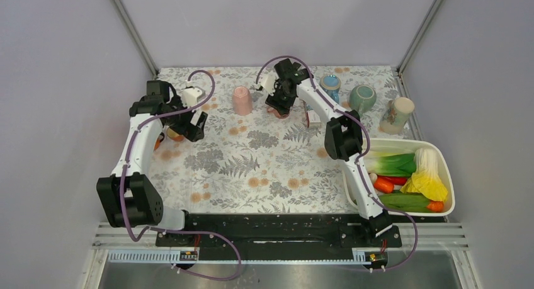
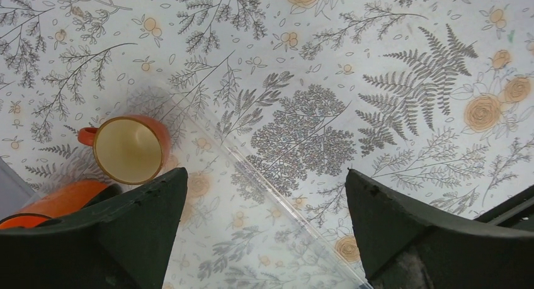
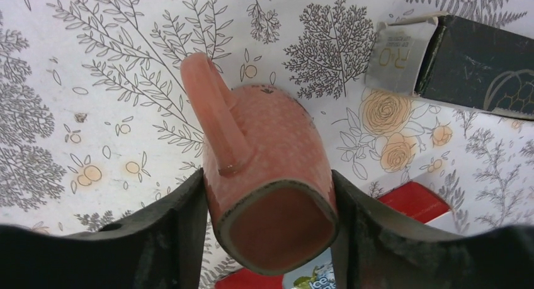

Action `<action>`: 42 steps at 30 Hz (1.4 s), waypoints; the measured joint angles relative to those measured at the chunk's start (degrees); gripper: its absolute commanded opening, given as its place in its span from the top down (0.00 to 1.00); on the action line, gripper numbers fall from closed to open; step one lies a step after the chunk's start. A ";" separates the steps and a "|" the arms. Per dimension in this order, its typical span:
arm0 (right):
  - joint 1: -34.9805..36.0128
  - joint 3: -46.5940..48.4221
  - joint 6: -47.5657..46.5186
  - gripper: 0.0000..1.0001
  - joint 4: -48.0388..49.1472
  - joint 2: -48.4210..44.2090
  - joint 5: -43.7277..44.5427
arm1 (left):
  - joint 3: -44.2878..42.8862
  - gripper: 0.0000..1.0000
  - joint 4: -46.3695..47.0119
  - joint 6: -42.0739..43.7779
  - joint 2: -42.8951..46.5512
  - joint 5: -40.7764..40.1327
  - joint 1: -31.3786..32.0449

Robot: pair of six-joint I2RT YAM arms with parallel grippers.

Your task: Turn the mug right side up

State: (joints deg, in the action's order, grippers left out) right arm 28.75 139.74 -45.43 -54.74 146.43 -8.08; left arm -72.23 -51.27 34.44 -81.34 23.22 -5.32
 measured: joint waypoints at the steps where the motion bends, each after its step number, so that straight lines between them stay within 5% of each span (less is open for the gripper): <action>1: 0.00 0.02 0.24 1.00 0.15 -0.04 -0.13 | 0.00 0.01 -0.17 -0.07 0.26 0.20 0.15; 9: 0.17 -4.90 5.01 1.00 -0.59 -3.67 -0.96 | -1.07 0.01 -3.72 -1.20 3.26 4.85 2.34; 15: 0.35 -21.99 22.45 1.00 4.52 -19.96 -4.96 | -3.67 0.01 -7.87 -1.31 4.50 7.58 5.01; 24: 0.57 -57.88 62.66 1.00 37.73 -56.76 -15.28 | -8.83 0.01 -12.17 -1.79 10.60 14.93 15.58; 29: 1.07 -78.53 87.89 1.00 66.01 -65.07 -19.23 | -10.23 0.01 -9.77 -6.29 12.00 18.99 21.94; 42: 12.57 -106.68 108.34 1.00 88.80 -86.38 -2.84 | -8.02 0.01 0.55 -16.94 17.99 19.02 36.76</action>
State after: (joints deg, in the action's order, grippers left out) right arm 41.32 33.06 62.92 34.06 60.05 -10.92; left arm -80.25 -50.72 17.50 -63.35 42.24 31.44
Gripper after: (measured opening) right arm 0.702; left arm 0.988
